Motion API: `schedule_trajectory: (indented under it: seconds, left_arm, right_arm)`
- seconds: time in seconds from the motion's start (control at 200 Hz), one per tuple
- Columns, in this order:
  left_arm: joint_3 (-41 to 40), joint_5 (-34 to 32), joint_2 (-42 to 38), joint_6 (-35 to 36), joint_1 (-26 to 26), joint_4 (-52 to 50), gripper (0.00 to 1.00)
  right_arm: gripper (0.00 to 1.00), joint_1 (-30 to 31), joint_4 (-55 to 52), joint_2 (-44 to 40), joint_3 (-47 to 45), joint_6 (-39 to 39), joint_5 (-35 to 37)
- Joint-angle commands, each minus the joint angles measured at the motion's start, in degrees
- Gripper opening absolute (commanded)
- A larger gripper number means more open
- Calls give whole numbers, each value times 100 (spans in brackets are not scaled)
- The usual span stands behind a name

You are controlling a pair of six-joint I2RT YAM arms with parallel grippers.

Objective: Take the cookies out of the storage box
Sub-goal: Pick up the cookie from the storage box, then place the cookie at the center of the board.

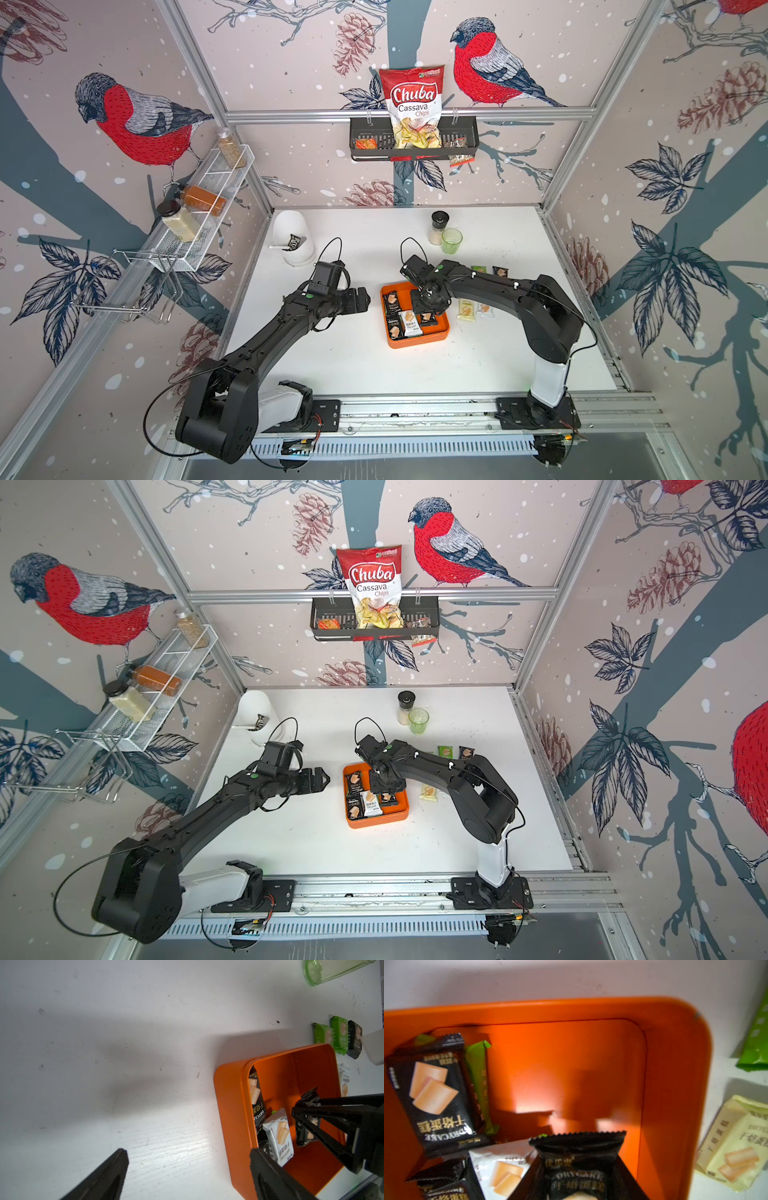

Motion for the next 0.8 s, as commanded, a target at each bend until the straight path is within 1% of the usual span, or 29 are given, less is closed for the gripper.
schedule_trajectory:
  seconds: [0.0,0.335,0.505,0.655,0.795]
  left_arm:
    - [-16,-108,-33,133,-4,-78,96]
    - [13,-391,-63,167,-289,-115,95]
    - [75,-508,-3,130,-441,-122,95]
    - [114,-591,40,50,-576,-104,96]
    - [167,-644,102,-60,-669,-86,96]
  right_arm:
    - [44,-11,-98,-65,111,30,133]
    - [44,-90,-147,-143,405,4,151]
    - [44,-204,-27,-388,468,20,35]
    - [44,-450,1,-754,410,4,-29]
    - [44,-883,33,-1231,66,-82,-174]
